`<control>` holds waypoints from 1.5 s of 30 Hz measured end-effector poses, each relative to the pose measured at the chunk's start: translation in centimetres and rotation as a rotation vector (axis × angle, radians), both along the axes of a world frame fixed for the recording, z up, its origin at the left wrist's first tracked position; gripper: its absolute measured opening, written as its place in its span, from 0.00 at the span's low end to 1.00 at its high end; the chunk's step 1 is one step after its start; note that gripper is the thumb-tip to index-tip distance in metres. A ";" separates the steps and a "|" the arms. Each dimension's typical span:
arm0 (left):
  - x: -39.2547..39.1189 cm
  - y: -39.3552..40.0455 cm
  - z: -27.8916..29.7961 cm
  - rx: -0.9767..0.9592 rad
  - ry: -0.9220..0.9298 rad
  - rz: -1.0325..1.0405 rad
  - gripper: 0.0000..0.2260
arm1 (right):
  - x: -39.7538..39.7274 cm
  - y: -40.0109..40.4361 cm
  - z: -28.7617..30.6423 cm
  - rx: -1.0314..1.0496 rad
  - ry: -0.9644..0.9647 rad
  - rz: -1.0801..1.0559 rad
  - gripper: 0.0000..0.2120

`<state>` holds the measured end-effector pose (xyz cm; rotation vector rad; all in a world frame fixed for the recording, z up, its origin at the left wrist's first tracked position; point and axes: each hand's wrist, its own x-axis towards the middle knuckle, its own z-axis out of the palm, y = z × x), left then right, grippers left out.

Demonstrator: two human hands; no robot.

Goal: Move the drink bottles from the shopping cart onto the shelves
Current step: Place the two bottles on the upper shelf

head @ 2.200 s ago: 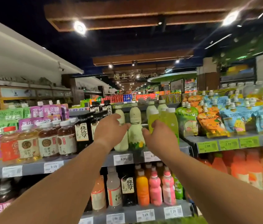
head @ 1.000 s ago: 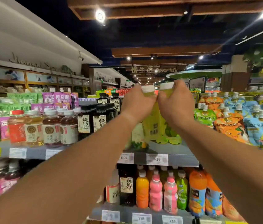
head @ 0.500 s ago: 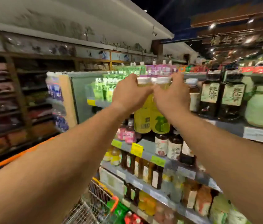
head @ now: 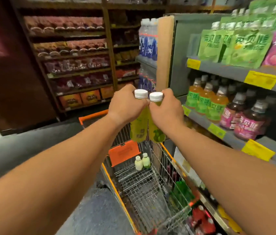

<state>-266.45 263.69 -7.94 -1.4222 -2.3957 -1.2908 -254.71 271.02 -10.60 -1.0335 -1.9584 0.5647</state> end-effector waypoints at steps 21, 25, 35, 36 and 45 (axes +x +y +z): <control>-19.7 14.9 -42.4 -0.450 -0.481 0.453 0.14 | -23.0 17.2 -40.8 -0.413 -0.411 0.433 0.18; -22.6 16.6 -53.9 -0.509 -0.542 0.495 0.16 | -26.4 18.3 -52.7 -0.460 -0.494 0.416 0.12; -25.8 19.3 -67.0 -0.556 -0.670 0.530 0.16 | -31.1 21.5 -65.8 -0.316 -0.775 0.354 0.28; -26.1 19.4 -67.1 -0.548 -0.674 0.542 0.17 | -31.6 21.6 -65.8 -0.335 -0.743 0.337 0.27; -25.8 19.1 -65.4 -0.546 -0.654 0.523 0.15 | -32.0 20.6 -63.5 -0.363 -0.721 0.333 0.13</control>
